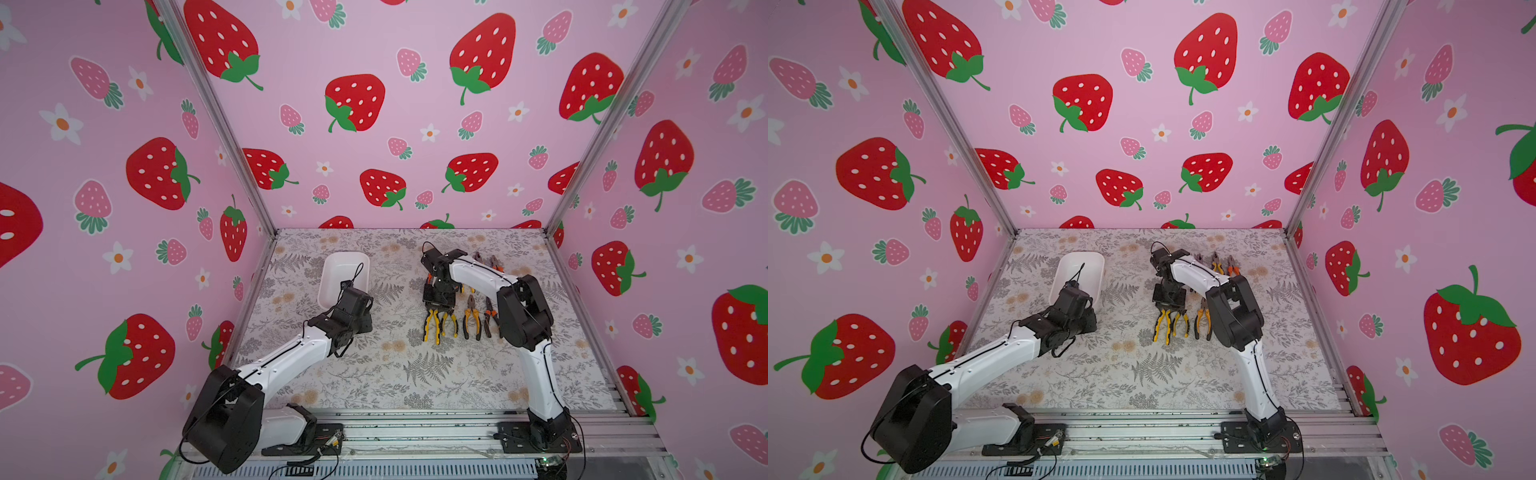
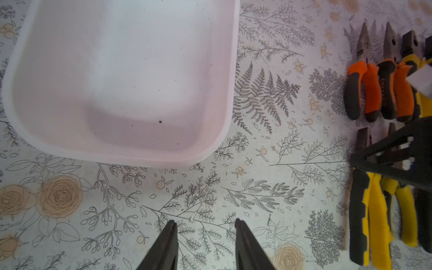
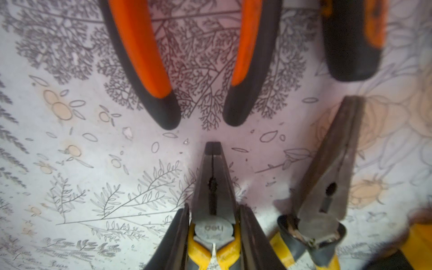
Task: Take the pliers out of the storage box
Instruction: Place the pliers at the center of the board.
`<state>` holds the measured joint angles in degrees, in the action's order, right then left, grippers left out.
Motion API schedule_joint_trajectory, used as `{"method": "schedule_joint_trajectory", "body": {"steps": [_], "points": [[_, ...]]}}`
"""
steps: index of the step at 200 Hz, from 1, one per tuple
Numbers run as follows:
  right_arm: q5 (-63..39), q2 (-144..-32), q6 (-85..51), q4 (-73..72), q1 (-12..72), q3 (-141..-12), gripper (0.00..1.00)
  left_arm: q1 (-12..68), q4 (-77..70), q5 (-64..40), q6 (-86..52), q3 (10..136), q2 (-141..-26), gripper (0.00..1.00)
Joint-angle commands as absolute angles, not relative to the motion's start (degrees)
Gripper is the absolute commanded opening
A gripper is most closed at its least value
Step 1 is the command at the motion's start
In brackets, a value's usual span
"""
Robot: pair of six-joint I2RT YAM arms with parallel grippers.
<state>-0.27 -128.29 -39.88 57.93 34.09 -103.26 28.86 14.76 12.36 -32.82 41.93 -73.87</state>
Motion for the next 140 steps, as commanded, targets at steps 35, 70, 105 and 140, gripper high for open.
{"method": "schedule_joint_trajectory", "body": {"steps": [35,70,105,140], "points": [[-2.0,-129.5,-40.4,58.2,34.7,-105.3,0.14,28.7,13.9,11.8,-32.2,43.1,-73.6,0.42],[-1.1,-130.3,-39.6,58.5,35.1,-106.9,0.18,28.6,13.8,11.7,-32.0,43.0,-73.5,0.42],[-0.3,-131.5,-39.3,59.7,35.3,-108.8,0.2,28.5,13.7,11.6,-32.0,43.1,-73.6,0.42],[0.0,-132.0,-39.5,59.7,35.3,-109.3,0.2,28.6,13.7,11.4,-32.0,43.2,-73.6,0.42]]}}
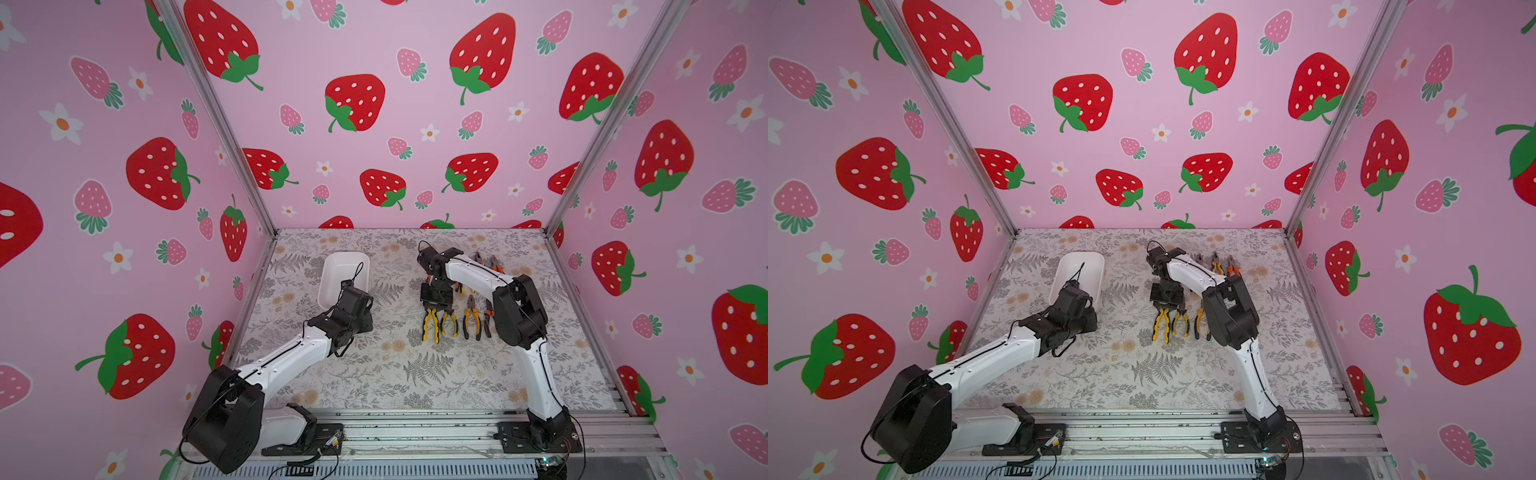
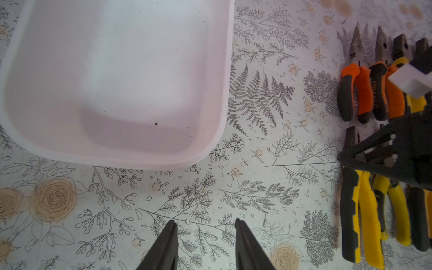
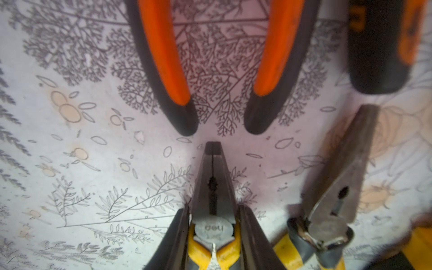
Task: Take the pliers out of the storage box
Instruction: Place the pliers at the center of the board, then reset both arms
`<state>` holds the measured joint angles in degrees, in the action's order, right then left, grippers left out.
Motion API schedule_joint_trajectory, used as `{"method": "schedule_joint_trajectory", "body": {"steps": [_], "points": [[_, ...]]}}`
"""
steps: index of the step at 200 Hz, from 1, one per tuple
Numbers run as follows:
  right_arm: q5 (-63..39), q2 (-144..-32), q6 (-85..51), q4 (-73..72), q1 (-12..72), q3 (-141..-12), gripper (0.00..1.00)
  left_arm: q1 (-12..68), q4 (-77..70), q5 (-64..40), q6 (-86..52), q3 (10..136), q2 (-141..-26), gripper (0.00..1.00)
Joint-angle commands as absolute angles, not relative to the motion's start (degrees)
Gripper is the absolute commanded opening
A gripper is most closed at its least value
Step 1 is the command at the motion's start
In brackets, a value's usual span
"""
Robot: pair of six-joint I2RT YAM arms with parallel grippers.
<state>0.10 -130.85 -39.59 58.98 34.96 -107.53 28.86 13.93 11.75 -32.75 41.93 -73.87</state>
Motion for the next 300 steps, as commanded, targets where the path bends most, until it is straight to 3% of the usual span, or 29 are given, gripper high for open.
{"method": "schedule_joint_trajectory", "body": {"steps": [1,54,85,124,164,180,184,189,192,199,247,268,285,300], "points": [[0.0,-132.0,-39.5,59.7,35.3,-109.3,0.2,28.6,13.7,11.5,-32.0,43.1,-73.6,0.42],[1.6,-133.3,-39.2,61.2,35.3,-111.2,0.27,28.5,13.8,11.2,-31.8,43.3,-74.0,0.42],[2.3,-133.5,-38.8,61.6,35.3,-111.3,0.39,28.5,13.8,10.9,-31.8,43.4,-74.1,0.43],[2.8,-132.8,-37.5,61.1,35.3,-110.6,0.62,28.5,13.8,10.7,-31.7,43.3,-74.0,0.46],[4.5,-127.2,-35.0,59.2,35.8,-108.6,0.68,28.5,13.4,10.5,-31.1,42.6,-71.2,0.48],[8.3,-120.8,-32.9,59.0,36.8,-107.9,0.72,28.9,13.5,10.7,-30.1,42.1,-66.9,0.52],[9.3,-118.9,-32.2,58.6,37.0,-107.3,0.74,28.9,13.7,10.8,-29.8,42.0,-65.6,0.65],[10.5,-116.2,-31.3,57.8,37.2,-106.3,0.81,29.0,13.9,10.9,-29.4,42.0,-63.9,0.95],[11.2,-114.4,-30.8,57.4,37.3,-105.5,0.86,28.9,14.1,11.0,-29.2,42.1,-63.0,1.0],[13.1,-110.1,-30.0,56.2,37.2,-103.3,1.0,28.9,14.9,12.1,-28.7,42.4,-60.7,1.0],[26.3,-82.4,-25.0,45.4,29.4,-83.3,0.99,26.0,19.1,22.1,-25.9,47.2,-50.4,0.99],[30.6,-70.1,-15.2,30.5,24.3,-67.4,0.99,25.8,19.5,34.1,-24.1,48.5,-51.2,1.0],[30.5,-61.4,0.0,14.4,22.5,-51.5,0.99,25.6,11.0,44.5,-17.3,43.5,-52.9,1.0],[30.4,-57.0,1.7,6.6,19.3,-42.1,0.99,24.5,0.8,49.6,-8.5,37.8,-54.2,1.0]]}}
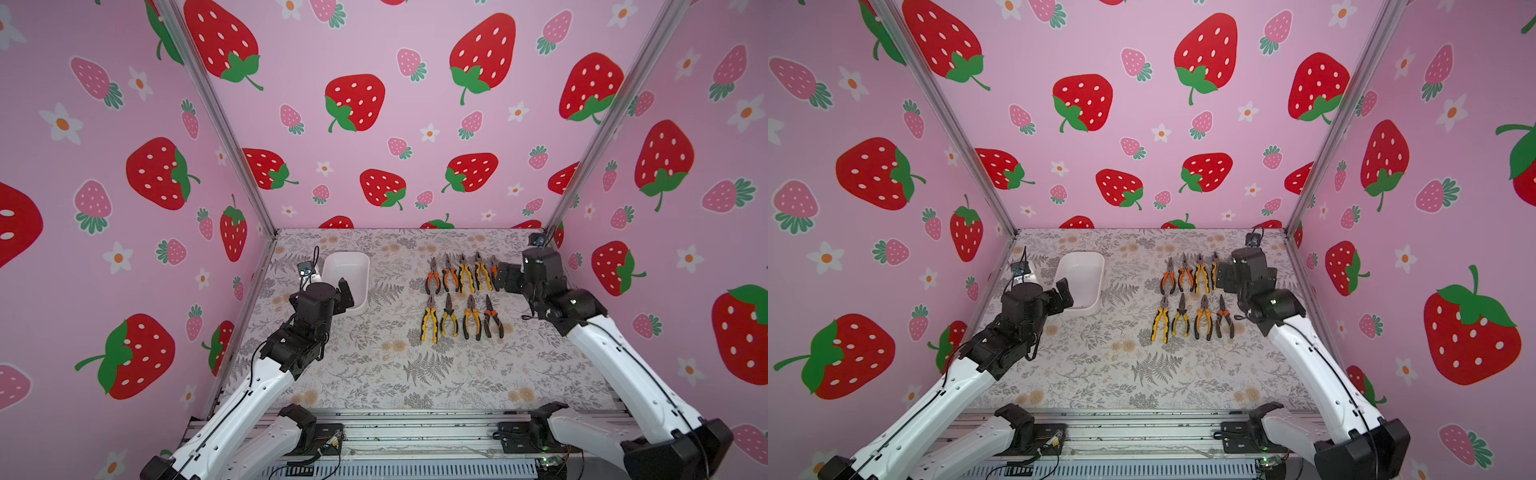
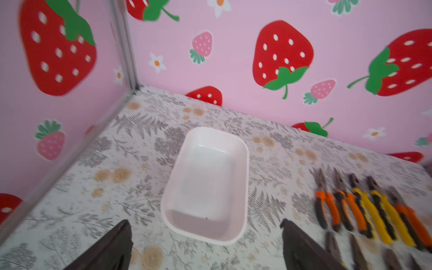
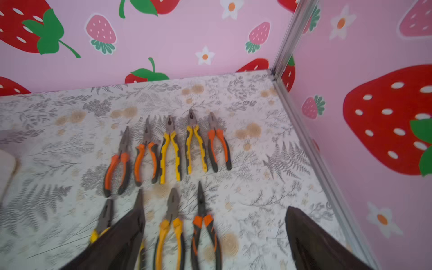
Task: Take the pliers out of the storage box
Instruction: Reset both arms
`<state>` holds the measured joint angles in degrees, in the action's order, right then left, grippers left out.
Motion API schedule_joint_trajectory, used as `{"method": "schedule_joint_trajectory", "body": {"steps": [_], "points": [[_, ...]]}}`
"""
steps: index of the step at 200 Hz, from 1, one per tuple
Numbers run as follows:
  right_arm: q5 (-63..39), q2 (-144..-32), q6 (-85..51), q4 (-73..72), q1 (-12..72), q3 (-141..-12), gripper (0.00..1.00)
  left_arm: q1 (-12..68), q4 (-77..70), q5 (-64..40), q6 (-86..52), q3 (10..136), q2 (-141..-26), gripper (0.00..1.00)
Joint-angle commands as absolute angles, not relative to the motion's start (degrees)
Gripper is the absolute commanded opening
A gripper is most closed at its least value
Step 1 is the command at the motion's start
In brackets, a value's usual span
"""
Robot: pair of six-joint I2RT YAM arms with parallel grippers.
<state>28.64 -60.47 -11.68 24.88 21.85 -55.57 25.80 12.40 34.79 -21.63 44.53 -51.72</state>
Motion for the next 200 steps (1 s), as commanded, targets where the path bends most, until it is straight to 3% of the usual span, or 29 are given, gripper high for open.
{"method": "schedule_joint_trajectory", "body": {"steps": [1,19,43,74,123,158,179,200], "points": [[30.2,-56.8,1.6,6.3,19.0,-41.6,0.99,24.3,0.2,49.4,-7.6,37.4,-54.3,1.0],[25.0,-55.1,-2.7,-3.3,14.3,-32.1,0.99,19.6,-5.5,38.2,4.2,33.0,-56.2,1.0],[22.0,-60.4,-2.3,-22.9,12.2,-21.6,0.99,11.3,-12.2,28.9,1.9,26.5,-56.2,1.0],[23.3,-74.4,0.7,-42.1,11.3,-18.4,0.99,-1.0,-27.3,11.3,-1.1,17.9,-59.8,1.0],[15.3,-88.7,-1.5,-57.4,4.8,-19.7,0.99,-3.8,-34.0,-2.0,-0.6,24.3,-75.7,0.99],[11.3,-90.3,-4.5,-52.4,1.4,-22.7,0.99,-3.1,-38.8,-8.8,-0.9,27.1,-84.2,1.0],[9.1,-90.3,-4.2,-49.9,0.9,-23.9,0.99,-1.8,-49.1,-9.4,0.5,24.1,-89.2,1.0],[7.4,-90.4,-4.4,-48.9,0.3,-24.4,0.99,-1.8,-47.5,-10.4,0.9,24.7,-89.3,1.0]]}}
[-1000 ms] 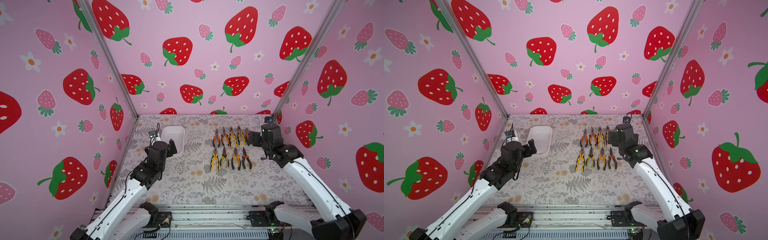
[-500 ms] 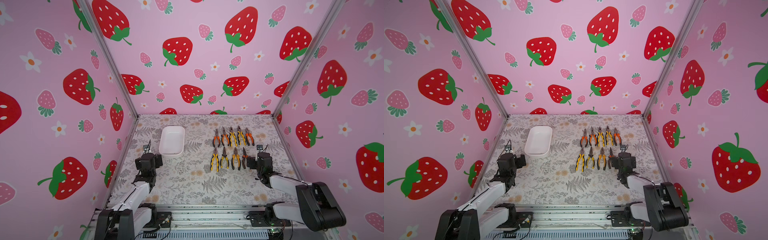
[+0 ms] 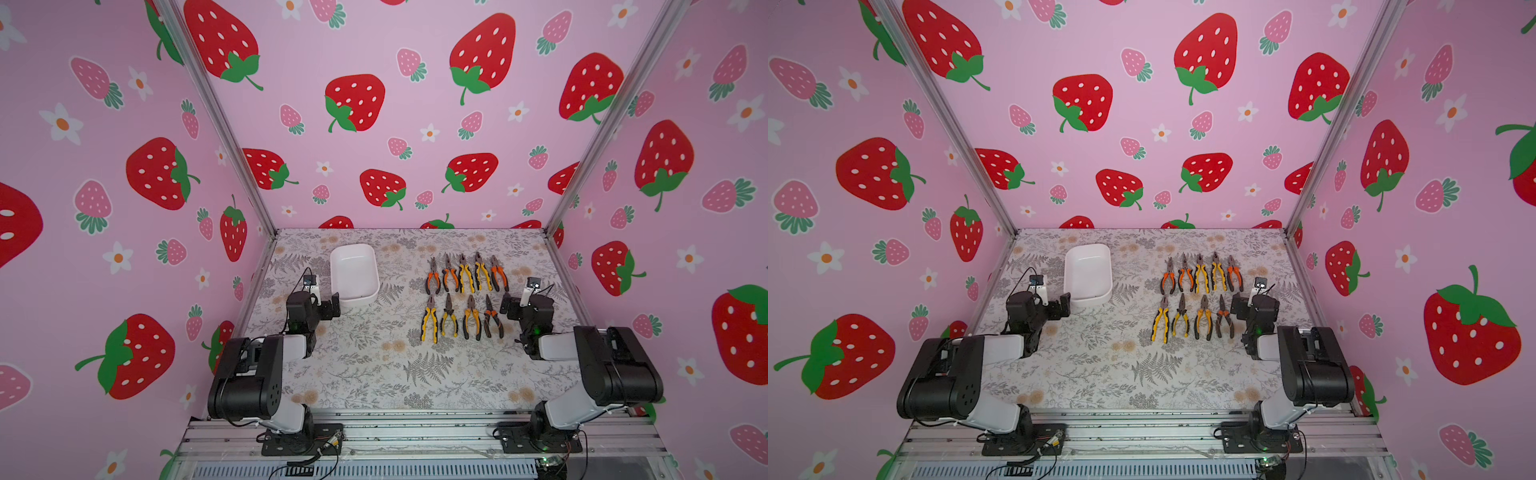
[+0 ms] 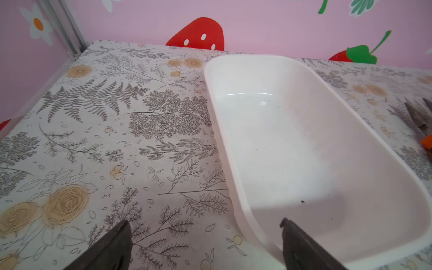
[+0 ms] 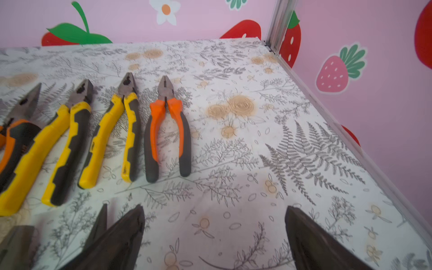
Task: Take the pliers out of the storage box
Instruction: Reset both arms
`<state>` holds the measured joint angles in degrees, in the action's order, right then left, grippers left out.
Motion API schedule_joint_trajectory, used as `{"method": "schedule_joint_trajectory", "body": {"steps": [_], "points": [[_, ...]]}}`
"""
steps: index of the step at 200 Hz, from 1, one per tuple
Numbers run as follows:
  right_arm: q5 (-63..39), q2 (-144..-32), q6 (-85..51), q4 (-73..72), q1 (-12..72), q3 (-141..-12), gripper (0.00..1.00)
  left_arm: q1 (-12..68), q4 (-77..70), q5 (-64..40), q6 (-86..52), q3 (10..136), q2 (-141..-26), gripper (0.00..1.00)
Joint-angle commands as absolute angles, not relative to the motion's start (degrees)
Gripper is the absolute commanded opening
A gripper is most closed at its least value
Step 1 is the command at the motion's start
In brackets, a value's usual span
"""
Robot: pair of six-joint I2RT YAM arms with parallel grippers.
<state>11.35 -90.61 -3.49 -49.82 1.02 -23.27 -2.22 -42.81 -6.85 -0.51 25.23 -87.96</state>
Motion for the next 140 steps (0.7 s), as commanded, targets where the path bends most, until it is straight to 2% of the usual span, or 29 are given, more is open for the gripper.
{"method": "schedule_joint_trajectory", "body": {"steps": [1,19,140], "points": [[7.3,-90.4,-4.4,-48.8,0.2,-24.5,0.99,-1.8,-47.2,-10.4,0.9,24.7,-89.2,1.0],[4.4,-90.3,-4.5,-47.0,-0.7,-25.3,0.99,-1.9,-46.5,-10.5,0.9,24.9,-89.0,1.0],[4.6,-90.8,-4.6,-45.2,-0.7,-26.4,0.99,-2.2,-46.1,-10.6,0.8,24.9,-88.6,1.0]]}}
